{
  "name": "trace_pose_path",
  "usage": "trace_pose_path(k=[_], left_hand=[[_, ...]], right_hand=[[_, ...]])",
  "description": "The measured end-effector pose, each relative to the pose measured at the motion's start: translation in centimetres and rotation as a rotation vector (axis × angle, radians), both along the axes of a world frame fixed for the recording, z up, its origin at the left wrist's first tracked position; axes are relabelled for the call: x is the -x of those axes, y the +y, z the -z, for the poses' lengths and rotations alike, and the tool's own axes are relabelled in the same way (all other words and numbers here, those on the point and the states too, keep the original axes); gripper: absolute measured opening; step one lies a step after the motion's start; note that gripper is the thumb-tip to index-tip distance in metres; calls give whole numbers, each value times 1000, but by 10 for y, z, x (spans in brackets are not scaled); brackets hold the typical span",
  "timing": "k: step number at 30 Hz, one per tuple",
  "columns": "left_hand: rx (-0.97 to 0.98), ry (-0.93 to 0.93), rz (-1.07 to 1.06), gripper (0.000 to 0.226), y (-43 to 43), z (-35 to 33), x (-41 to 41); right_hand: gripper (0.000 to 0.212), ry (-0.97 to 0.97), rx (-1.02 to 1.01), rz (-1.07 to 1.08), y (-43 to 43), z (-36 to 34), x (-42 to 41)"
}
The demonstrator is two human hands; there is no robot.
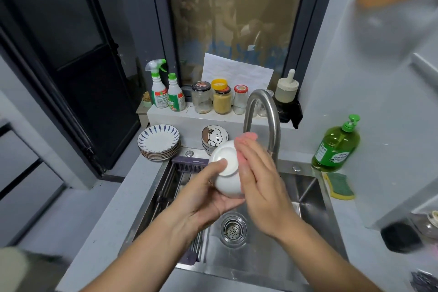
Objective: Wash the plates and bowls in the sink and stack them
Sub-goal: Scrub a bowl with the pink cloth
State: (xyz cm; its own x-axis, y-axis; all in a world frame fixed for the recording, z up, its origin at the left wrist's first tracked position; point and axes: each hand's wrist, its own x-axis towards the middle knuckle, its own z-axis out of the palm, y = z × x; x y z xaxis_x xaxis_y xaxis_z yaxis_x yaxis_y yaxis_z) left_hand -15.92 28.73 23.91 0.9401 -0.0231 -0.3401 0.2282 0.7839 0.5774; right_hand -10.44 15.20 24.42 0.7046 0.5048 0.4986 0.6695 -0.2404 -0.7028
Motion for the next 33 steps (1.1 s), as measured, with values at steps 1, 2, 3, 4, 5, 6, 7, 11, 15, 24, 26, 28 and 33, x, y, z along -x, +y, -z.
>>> trace_pose_path(k=[1,2,3,4,5,6,7,11,15,24,26,28,33], left_hand=[[47,-16,-17,51,-3,-1,1],[70,-21,-39,52,-4,0,2],[74,-18,-59,55,-4,2,2],[75,-1,-87,58,-3,7,2],[57,22,-121,61,1,12,3],[35,32,-149,67,6,19,6],[4,30,-169,75,11,25,9],[-165,21,-232,74,34,44,18],[-436,30,-134,84,60,51,18],[-383,192,75,71,133,65,-44],[-477,187,129,72,153,70,-61],[-543,181,151,77,174,73,-79],[-704,165,214,62,209,86,-132]], right_hand=[[41,-86,-1,4,2,2,-1],[40,-113,-17,7,6,5,-6],[39,-70,-45,26,8,8,-11],[38,42,-83,50,10,10,-15],[36,201,-127,69,13,12,-18],[33,376,-171,75,16,15,-17],[28,527,-211,79,20,17,-15],[24,924,-304,59,41,21,-5],[38,1178,-158,60,58,32,-20],[30,1129,-286,259,128,51,-60],[25,1064,-312,269,148,52,-69],[21,1042,-331,283,165,52,-78],[20,1042,-350,382,201,74,-117]])
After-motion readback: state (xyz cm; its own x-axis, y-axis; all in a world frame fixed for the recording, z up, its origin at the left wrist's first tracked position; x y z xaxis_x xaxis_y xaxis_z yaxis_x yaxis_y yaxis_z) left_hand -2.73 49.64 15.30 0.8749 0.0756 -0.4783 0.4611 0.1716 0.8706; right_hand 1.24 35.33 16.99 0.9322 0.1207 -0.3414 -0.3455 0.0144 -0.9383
